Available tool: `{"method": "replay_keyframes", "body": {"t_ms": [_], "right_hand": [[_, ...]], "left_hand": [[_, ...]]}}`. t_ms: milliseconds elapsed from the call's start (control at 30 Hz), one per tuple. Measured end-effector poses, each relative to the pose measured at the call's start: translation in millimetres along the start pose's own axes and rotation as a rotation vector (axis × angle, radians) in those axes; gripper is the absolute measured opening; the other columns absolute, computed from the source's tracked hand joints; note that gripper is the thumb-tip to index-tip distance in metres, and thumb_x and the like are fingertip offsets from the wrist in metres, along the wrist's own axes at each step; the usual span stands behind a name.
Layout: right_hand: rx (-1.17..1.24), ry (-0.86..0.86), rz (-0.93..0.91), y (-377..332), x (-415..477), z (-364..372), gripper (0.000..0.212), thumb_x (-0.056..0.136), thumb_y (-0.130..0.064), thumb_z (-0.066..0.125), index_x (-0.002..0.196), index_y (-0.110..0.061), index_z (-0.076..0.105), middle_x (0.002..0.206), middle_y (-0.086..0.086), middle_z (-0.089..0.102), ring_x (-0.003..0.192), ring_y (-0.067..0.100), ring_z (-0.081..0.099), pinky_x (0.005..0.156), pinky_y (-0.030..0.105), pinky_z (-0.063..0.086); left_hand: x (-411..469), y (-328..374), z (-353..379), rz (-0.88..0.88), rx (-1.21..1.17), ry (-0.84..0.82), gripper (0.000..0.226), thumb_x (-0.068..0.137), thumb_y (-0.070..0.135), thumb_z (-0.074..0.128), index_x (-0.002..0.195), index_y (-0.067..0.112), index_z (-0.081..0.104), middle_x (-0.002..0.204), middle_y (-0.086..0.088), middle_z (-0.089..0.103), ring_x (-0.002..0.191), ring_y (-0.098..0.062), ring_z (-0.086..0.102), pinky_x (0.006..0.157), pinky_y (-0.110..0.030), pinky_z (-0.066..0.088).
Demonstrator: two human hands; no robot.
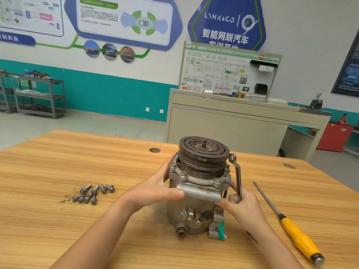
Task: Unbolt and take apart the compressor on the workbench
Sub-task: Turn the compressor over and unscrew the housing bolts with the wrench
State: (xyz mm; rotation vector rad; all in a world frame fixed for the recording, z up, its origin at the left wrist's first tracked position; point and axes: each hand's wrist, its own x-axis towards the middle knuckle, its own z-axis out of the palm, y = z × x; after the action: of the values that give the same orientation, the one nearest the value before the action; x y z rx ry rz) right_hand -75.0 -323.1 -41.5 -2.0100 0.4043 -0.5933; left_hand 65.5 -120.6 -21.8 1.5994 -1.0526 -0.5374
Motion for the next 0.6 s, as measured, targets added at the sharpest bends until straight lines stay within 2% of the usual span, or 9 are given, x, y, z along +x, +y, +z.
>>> {"method": "replay_keyframes", "body": {"t_ms": [67, 133, 233, 300, 367, 400, 467, 533, 600], "right_hand": [[0.010, 0.007, 0.010, 2, -1, 2, 0.061, 0.069, -0.023, 0.078, 0.116, -0.040, 0.042, 0.042, -0.013, 0.028, 0.040, 0.001, 0.029, 0.042, 0.010, 0.030], [0.030, -0.002, 0.025, 1, -2, 2, 0.058, 0.070, -0.022, 0.077, 0.111, -0.042, 0.042, 0.043, -0.013, 0.027, 0.041, 0.002, 0.028, 0.043, 0.012, 0.029], [0.044, -0.010, 0.015, -2, -3, 2, 0.052, 0.069, -0.023, 0.077, 0.105, -0.042, 0.045, 0.045, -0.012, 0.026, 0.042, 0.002, 0.027, 0.049, 0.018, 0.028], [0.049, -0.024, 0.013, -4, -5, 1, 0.054, 0.069, -0.022, 0.076, 0.111, -0.040, 0.045, 0.044, -0.012, 0.026, 0.043, 0.002, 0.027, 0.055, 0.023, 0.031], [0.048, -0.043, 0.011, -7, -6, -1, 0.057, 0.068, -0.025, 0.076, 0.115, -0.039, 0.048, 0.045, -0.011, 0.025, 0.044, 0.003, 0.027, 0.061, 0.029, 0.037], [0.048, -0.055, 0.011, -8, -6, -1, 0.053, 0.066, -0.028, 0.076, 0.111, -0.040, 0.050, 0.046, -0.011, 0.025, 0.046, 0.005, 0.027, 0.066, 0.036, 0.044], [0.060, -0.073, 0.005, -10, -6, -3, 0.044, 0.063, -0.033, 0.077, 0.098, -0.047, 0.053, 0.048, -0.010, 0.026, 0.050, 0.008, 0.028, 0.080, 0.049, 0.047], [0.071, -0.091, -0.036, -12, -6, -3, 0.039, 0.061, -0.036, 0.077, 0.090, -0.054, 0.056, 0.048, -0.009, 0.026, 0.050, 0.009, 0.027, 0.067, 0.038, 0.044], [0.058, -0.128, -0.064, -13, -6, -3, 0.040, 0.061, -0.040, 0.077, 0.089, -0.060, 0.056, 0.048, -0.008, 0.027, 0.050, 0.010, 0.026, 0.059, 0.028, 0.030]], "left_hand": [[6, 0, 3, -0.011, 0.014, 0.076, 0.117, 0.051, 0.065, 0.066, 0.147, 0.044, 0.002, 0.141, 0.029, 0.009, 0.132, 0.002, 0.017, 0.105, -0.025, 0.022], [13, 0, 9, -0.007, -0.052, 0.154, 0.103, 0.061, 0.068, 0.060, 0.146, 0.047, 0.004, 0.145, 0.028, 0.007, 0.134, -0.003, 0.018, 0.110, -0.031, 0.019], [24, 2, 14, 0.029, -0.154, 0.241, 0.092, 0.069, 0.069, 0.055, 0.148, 0.039, 0.018, 0.154, 0.009, 0.026, 0.139, -0.015, 0.028, 0.114, -0.047, 0.025], [29, 6, 16, 0.083, -0.150, 0.262, 0.091, 0.063, 0.069, 0.057, 0.142, 0.031, 0.035, 0.142, 0.010, 0.046, 0.132, -0.012, 0.040, 0.108, -0.034, 0.035], [32, 9, 19, 0.130, -0.181, 0.323, 0.067, 0.067, 0.063, 0.055, 0.125, 0.030, 0.053, 0.122, 0.014, 0.061, 0.119, -0.008, 0.053, 0.094, -0.020, 0.043], [32, 8, 21, 0.145, -0.208, 0.351, 0.055, 0.072, 0.062, 0.051, 0.115, 0.030, 0.060, 0.113, 0.012, 0.066, 0.112, -0.008, 0.058, 0.091, -0.023, 0.044], [32, 9, 24, 0.158, -0.287, 0.388, 0.052, 0.080, 0.064, 0.038, 0.102, 0.027, 0.068, 0.103, 0.007, 0.070, 0.101, -0.010, 0.063, 0.089, -0.034, 0.045], [30, 14, 28, 0.153, -0.328, 0.435, 0.061, 0.081, 0.074, 0.034, 0.100, 0.027, 0.068, 0.100, 0.007, 0.072, 0.096, -0.007, 0.065, 0.085, -0.035, 0.045], [26, 19, 30, 0.147, -0.364, 0.489, 0.070, 0.071, 0.078, 0.030, 0.100, 0.026, 0.067, 0.096, 0.006, 0.073, 0.093, -0.007, 0.067, 0.082, -0.035, 0.045]]}}
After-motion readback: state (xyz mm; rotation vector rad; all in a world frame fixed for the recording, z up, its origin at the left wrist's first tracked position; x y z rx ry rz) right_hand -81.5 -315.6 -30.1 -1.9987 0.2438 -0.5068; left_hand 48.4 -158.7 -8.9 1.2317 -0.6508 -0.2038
